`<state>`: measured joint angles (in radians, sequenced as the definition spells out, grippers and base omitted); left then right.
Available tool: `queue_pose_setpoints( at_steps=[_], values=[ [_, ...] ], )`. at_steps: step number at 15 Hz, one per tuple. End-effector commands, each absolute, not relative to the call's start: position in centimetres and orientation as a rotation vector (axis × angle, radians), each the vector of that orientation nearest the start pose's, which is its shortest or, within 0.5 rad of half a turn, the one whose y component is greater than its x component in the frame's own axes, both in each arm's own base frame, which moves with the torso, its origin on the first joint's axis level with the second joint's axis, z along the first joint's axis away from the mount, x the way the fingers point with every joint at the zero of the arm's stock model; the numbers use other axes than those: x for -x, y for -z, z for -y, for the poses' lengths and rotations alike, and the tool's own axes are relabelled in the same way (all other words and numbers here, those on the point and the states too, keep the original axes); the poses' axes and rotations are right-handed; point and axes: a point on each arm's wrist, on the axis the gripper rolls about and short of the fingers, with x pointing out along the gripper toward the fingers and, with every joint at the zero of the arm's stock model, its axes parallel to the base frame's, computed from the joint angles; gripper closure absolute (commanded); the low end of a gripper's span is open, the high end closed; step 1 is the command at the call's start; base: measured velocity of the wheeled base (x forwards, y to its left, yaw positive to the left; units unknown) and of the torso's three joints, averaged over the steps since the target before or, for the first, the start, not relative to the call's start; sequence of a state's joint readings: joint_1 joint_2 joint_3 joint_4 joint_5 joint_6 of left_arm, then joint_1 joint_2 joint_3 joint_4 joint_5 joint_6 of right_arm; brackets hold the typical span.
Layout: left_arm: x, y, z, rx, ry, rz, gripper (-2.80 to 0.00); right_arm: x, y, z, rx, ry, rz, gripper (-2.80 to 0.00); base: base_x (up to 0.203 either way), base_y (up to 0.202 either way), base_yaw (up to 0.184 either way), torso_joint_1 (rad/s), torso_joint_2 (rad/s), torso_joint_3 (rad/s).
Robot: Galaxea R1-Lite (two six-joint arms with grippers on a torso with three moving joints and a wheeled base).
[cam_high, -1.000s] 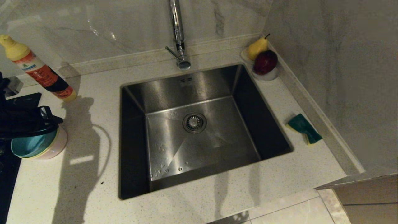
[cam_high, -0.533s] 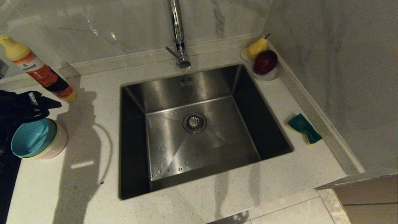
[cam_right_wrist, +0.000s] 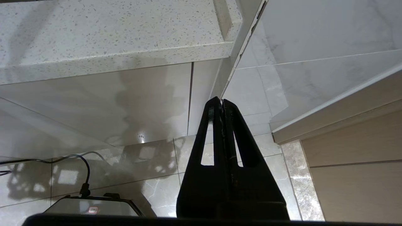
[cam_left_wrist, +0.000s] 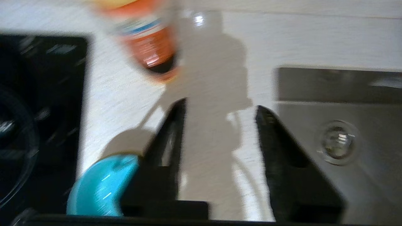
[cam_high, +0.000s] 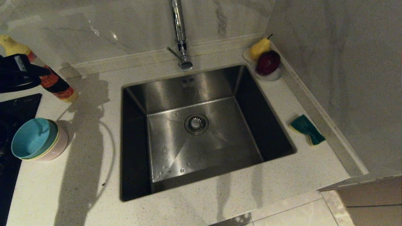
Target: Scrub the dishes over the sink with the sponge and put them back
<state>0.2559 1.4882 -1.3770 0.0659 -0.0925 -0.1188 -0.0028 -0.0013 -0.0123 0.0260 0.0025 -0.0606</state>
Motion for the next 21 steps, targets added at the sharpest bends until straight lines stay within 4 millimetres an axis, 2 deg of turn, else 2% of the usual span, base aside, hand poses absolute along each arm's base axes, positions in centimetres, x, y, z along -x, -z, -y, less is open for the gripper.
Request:
queue_pose_setpoints(
  at_steps=[1,4,5,7,9,11,15,18,21],
  values=[
    [-25.9,-34.2,-4.1,0.111,-0.105,-0.149,0.00,2.4,-7.6,0.0,0.061,0.000,-0.012,0.00,0.000,0.000,0.000,0.000,0.00,0.000],
    [-26.4,-34.1,-1.5,-0.030,-0.059,-0.128,0.00,2.4,-7.6,0.0,0.061,0.000,-0.012,0.00,0.000,0.000,0.000,0.000,0.00,0.000],
    [-25.7,-34.1,-0.7,-0.044,-0.030,-0.109,0.00,2.4,-7.6,0.0,0.061,0.000,-0.012,0.00,0.000,0.000,0.000,0.000,0.00,0.000],
    [-23.1,-34.3,0.9,-0.054,0.034,-0.071,0.00,2.4,-7.6,0.0,0.061,-0.002,-0.012,0.00,0.000,0.000,0.000,0.000,0.00,0.000],
    [-19.4,-34.4,1.5,-0.056,0.076,-0.029,0.00,2.4,-7.6,0.0,0.061,-0.002,-0.012,0.00,0.000,0.000,0.000,0.000,0.00,0.000],
    [-14.8,-34.4,1.4,-0.047,0.090,0.028,0.00,2.4,-7.6,0.0,0.061,0.000,-0.012,0.00,0.000,0.000,0.000,0.000,0.00,0.000],
    [-5.1,-32.0,0.5,-0.040,0.095,0.162,0.00,2.4,-7.6,0.0,0.061,0.000,-0.012,0.00,0.000,0.000,0.000,0.000,0.00,0.000],
    [0.4,-28.5,0.0,-0.047,0.053,0.244,0.00,2.4,-7.6,0.0,0.061,-0.001,-0.012,0.00,0.000,0.000,0.000,0.000,0.00,0.000],
    [3.6,-23.4,-0.1,-0.057,0.005,0.265,0.00,2.4,-7.6,0.0,0.061,-0.001,-0.012,0.00,0.000,0.000,0.000,0.000,0.00,0.000]
  ],
)
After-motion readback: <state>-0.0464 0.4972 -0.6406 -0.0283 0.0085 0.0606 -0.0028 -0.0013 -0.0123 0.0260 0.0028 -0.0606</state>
